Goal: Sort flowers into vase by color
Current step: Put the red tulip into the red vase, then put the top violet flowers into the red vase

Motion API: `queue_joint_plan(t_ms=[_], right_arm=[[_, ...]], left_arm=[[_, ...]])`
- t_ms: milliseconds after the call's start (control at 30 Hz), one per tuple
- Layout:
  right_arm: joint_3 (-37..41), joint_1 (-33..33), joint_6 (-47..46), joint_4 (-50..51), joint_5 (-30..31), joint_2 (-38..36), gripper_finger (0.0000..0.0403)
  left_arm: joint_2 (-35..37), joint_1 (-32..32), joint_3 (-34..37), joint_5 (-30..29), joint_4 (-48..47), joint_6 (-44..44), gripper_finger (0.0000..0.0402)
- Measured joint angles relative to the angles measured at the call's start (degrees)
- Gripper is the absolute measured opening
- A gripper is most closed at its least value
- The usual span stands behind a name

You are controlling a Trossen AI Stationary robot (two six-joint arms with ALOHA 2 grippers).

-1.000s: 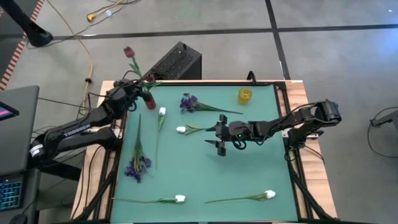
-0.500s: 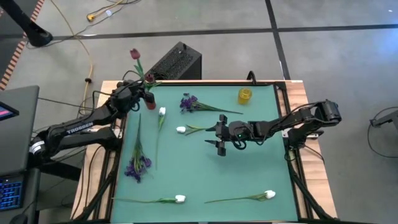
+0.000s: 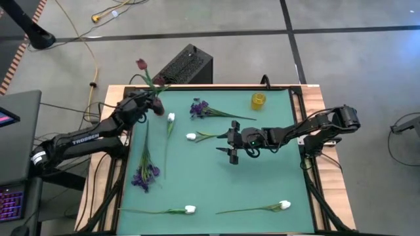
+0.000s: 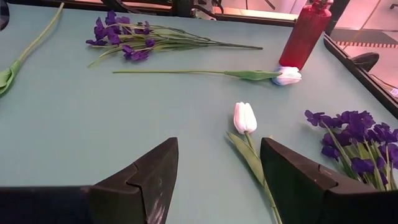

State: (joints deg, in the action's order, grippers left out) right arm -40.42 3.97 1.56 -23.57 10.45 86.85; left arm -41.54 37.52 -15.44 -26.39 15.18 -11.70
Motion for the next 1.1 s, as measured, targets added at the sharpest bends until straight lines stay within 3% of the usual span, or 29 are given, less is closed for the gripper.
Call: queue_joint_plan(t_ms=[433, 600, 833, 1100], right_arm=[[0.00, 0.00, -0.07, -0.26, 0.03, 0.00, 0.0255], [0.00, 0.00, -0.20, -0.24, 0.06, 0.00, 0.0255], [-0.25, -1.61, -0.26, 1.58, 0.00, 0.00, 0.0255], [-8.09, -12.22, 0.20, 22.94, -0.01, 0.04, 0.0255]], left_arm=[[0.31, 0.00, 0.00, -1.38, -4.68, 0.90, 0.0100], [2.59, 0.02, -0.01, -0.80, -7.94, 0.41, 0.0119], [6.09, 0.01, -6.65, 0.52, -24.93, -2.37, 0.0121], [5.92, 0.00, -17.83, 3.72, -43.80, -3.66, 0.0121]])
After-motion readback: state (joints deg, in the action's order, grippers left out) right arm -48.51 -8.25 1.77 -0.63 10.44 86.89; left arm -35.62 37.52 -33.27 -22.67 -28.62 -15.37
